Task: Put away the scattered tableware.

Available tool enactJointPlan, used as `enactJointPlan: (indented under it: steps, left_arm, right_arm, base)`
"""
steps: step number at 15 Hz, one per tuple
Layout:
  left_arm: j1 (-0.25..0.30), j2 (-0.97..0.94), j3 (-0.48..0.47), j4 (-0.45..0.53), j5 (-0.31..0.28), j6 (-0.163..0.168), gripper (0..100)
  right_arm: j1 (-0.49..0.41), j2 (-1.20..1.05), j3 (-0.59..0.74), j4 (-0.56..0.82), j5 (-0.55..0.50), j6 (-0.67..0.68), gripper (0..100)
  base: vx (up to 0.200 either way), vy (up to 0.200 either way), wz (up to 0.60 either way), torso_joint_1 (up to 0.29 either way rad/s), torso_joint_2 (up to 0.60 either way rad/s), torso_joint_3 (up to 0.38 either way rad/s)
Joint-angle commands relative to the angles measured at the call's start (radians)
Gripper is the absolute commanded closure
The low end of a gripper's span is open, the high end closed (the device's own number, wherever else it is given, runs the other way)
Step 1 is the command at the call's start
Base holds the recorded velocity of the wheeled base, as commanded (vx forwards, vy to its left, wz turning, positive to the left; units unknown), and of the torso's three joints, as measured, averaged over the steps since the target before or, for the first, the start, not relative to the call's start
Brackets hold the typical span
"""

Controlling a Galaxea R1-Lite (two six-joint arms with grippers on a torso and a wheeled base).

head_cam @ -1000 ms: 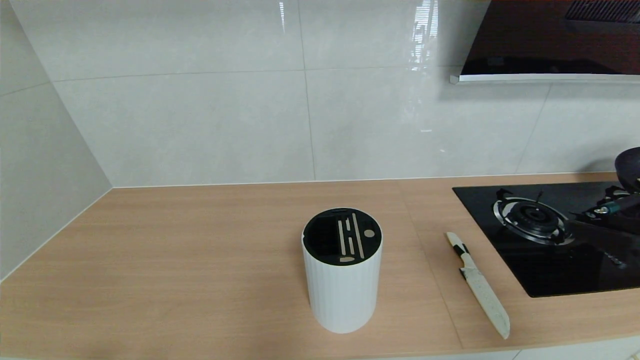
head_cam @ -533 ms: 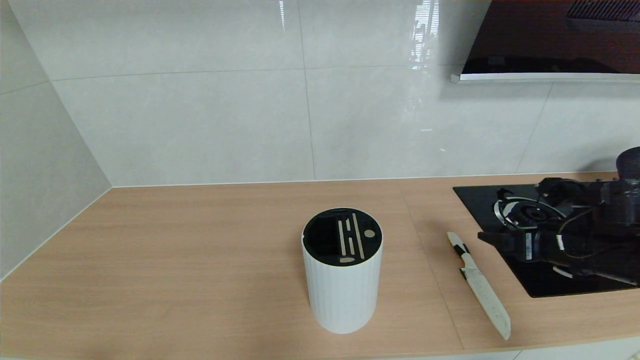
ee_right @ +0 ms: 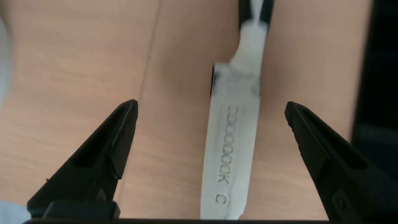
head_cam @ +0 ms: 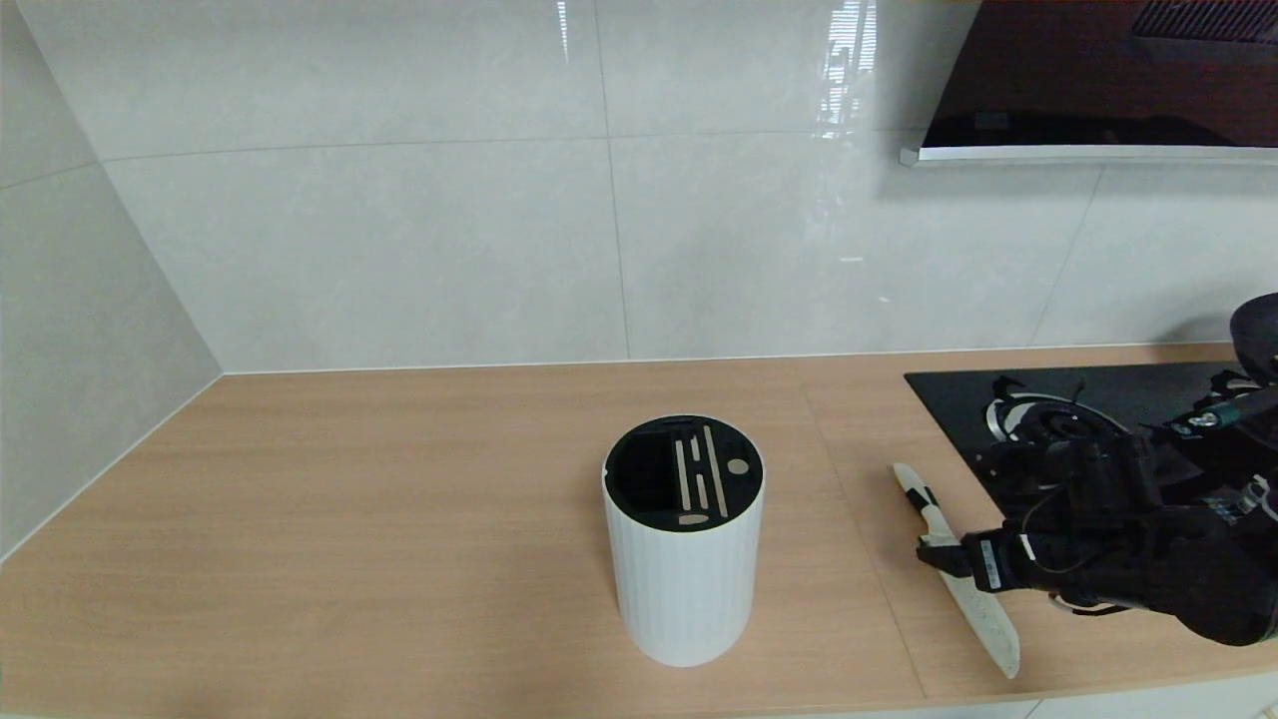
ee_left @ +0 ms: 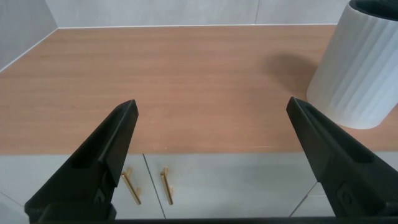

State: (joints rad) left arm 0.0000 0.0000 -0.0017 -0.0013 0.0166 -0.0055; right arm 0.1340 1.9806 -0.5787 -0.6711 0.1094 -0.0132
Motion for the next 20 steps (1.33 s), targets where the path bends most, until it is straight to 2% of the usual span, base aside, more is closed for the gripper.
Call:
enactJointPlan:
  steps: [1, 3, 5, 10, 20]
  left_arm:
    - [0.0, 0.002, 0.0, 0.0, 0.0, -0.001, 0]
    - [0.0, 0.002, 0.0, 0.0, 0.0, -0.001, 0]
    - [0.0, 0.002, 0.0, 0.0, 0.0, -0.001, 0]
    - [0.0, 0.002, 0.0, 0.0, 0.0, -0.001, 0]
    - [0.0, 0.002, 0.0, 0.0, 0.0, -0.001, 0]
  right_arm:
    - [0.001, 0.061, -0.003, -0.008, -0.022, -0.01, 0]
    - [0.002, 0.103, -0.007, -0.048, -0.083, -0.017, 0]
    - [0.015, 0.155, -0.001, -0.15, -0.117, -0.027, 0]
    - [0.019, 0.159, -0.009, -0.154, -0.186, -0.033, 0]
    - [0.024, 0.193, -0.046, -0.162, -0.223, -0.028, 0]
  base:
    - [0.0, 0.0, 0.0, 0.0, 0.0, 0.0]
    - [0.0, 0.0, 0.0, 0.0, 0.0, 0.0]
    - [0.0, 0.0, 0.0, 0.0, 0.0, 0.0]
    - [0.0, 0.0, 0.0, 0.0, 0.0, 0.0]
    - [0.0, 0.0, 0.0, 0.0, 0.0, 0.0]
